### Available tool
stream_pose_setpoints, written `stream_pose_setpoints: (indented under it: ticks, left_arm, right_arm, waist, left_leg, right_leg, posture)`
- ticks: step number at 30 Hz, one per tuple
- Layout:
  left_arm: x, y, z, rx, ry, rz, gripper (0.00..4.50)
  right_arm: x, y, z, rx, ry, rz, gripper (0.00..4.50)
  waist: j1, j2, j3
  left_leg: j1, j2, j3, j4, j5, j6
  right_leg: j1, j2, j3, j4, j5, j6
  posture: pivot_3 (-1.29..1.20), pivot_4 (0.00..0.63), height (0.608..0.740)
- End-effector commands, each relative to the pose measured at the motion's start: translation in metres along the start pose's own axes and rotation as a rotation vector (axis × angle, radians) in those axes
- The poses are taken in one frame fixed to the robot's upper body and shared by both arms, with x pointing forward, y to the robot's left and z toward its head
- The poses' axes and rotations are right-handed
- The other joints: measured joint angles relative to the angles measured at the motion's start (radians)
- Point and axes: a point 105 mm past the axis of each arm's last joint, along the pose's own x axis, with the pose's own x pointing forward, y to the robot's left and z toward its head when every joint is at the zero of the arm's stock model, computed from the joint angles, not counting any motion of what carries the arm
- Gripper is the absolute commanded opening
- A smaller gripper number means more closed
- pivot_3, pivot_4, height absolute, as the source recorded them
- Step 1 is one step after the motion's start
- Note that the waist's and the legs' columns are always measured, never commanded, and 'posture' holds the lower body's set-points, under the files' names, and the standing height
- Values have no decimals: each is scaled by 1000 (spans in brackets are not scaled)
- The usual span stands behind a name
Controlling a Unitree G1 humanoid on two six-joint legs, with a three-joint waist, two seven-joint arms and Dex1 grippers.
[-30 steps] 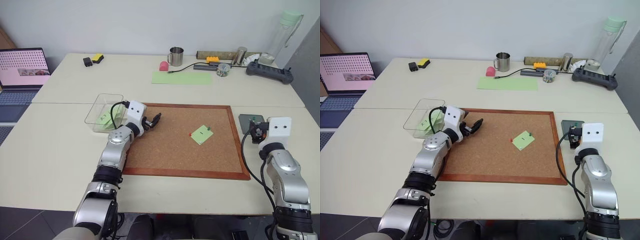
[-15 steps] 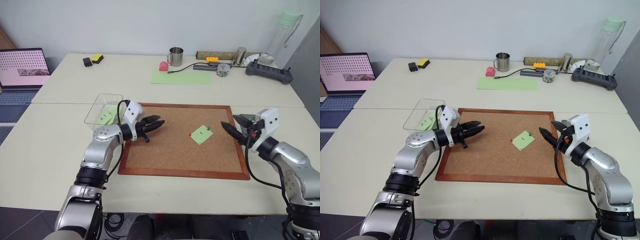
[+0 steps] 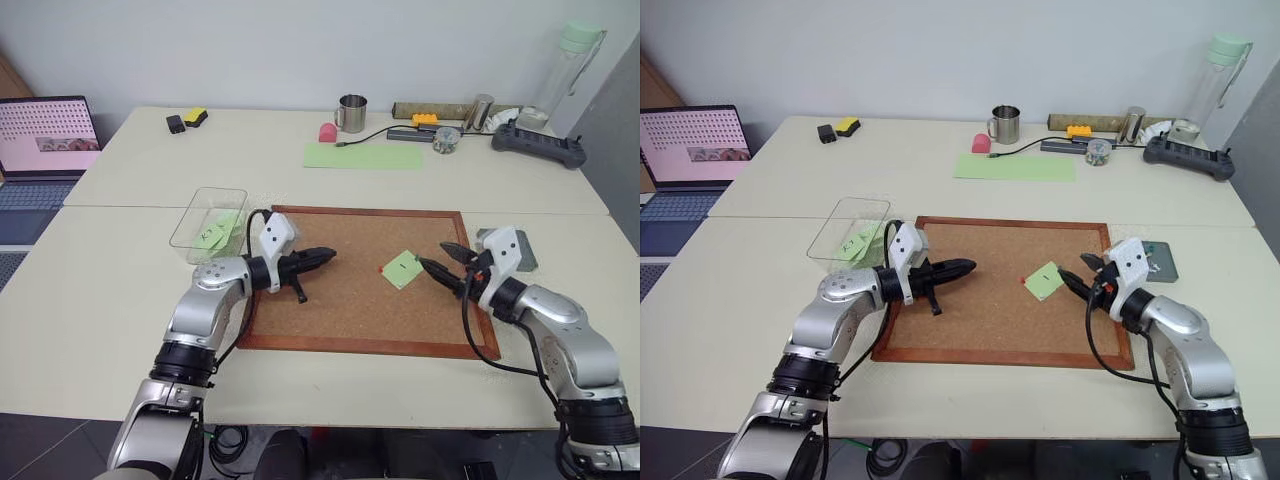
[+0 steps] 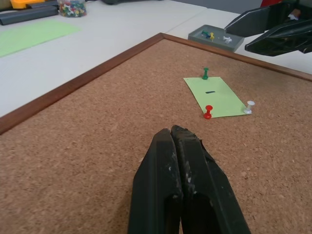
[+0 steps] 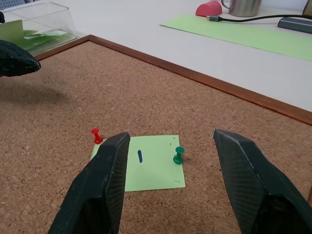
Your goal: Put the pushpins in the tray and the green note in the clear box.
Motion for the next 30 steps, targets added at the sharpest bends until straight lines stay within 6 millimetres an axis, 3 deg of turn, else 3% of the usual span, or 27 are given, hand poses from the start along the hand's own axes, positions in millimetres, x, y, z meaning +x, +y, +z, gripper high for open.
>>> stream_pose_setpoints:
  ticks: [1,9,22,30]
  left_arm:
    - [6,-10,-10,21,38,-41,59]
    - [10,-16,-48,2,171,-57,59]
    - [10,-15,-48,7,186,-52,59]
    - [9,-16,-43,10,179,-54,0]
  right_arm:
    - [5,0,9,-36,-35,-7,2833]
    - [17,1,1,-44,-6,-10,2833]
    - [37,-7,-13,-11,40,-25,2833]
    - [41,-8,-13,2,29,-24,1435]
  waist:
    - [0,0,0]
    - [0,0,0]
    - [1,1,-1]
    - [1,1,-1]
  left_leg:
    - [0,0,0,0,0,0]
    - [0,0,0,1,0,0]
    - [1,0,-1,3,0,0]
    - [1,0,-1,5,0,0]
  right_leg:
    - [0,0,0,0,0,0]
    - [0,0,0,1,0,0]
    - [1,0,0,3,0,0]
    - [1,0,0,4,0,0]
  posture:
    - [0,150,740]
    - [0,150,740]
    - [0,150,740]
    - [0,150,740]
